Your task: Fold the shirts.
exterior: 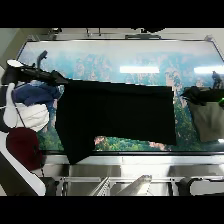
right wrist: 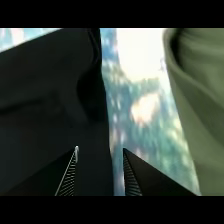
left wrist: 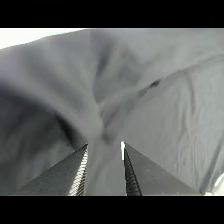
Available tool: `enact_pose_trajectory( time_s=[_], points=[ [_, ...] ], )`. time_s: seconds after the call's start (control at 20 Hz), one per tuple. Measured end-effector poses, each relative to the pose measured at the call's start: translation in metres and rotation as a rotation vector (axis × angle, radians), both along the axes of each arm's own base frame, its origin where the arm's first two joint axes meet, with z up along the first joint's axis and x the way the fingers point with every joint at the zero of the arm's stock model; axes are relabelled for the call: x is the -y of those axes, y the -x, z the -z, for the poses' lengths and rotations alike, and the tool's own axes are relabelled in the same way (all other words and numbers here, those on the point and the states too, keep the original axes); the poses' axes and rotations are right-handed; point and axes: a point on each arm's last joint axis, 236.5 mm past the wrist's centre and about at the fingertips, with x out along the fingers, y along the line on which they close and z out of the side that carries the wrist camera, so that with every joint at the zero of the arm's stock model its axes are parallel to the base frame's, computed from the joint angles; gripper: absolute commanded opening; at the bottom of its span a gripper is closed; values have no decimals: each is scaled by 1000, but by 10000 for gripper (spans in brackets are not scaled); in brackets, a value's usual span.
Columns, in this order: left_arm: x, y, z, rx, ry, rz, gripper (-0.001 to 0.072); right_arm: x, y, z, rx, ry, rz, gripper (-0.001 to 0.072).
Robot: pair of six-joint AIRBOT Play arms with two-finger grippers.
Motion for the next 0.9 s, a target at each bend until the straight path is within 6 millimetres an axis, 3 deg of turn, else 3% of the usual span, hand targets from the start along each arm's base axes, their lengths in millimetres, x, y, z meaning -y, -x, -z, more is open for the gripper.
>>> enact_pose_trajectory(
  time_s=[0.1,0.2,0.4,0.65,0.8,0.9],
  points=[
    [-18,23,-14,-86,-38,-25,241,-5,22,-21,-23,16,-34,340],
    [-24,51,-30,-158,-38,-54,240,-17,52,-29,-63,15,-55,340],
    [-18,122,-42,-249,-24,-134,241,-36,126,-7,-198,21,-47,340],
    [-11,208,-15,-331,-5,-296,241,-50,184,40,-367,4,-38,339],
    [-8,249,5,-386,15,-380,241,-57,202,63,-434,-24,-49,339],
    [-7,266,16,-395,17,-438,241,-69,203,69,-438,-80,-57,339]
  ],
)
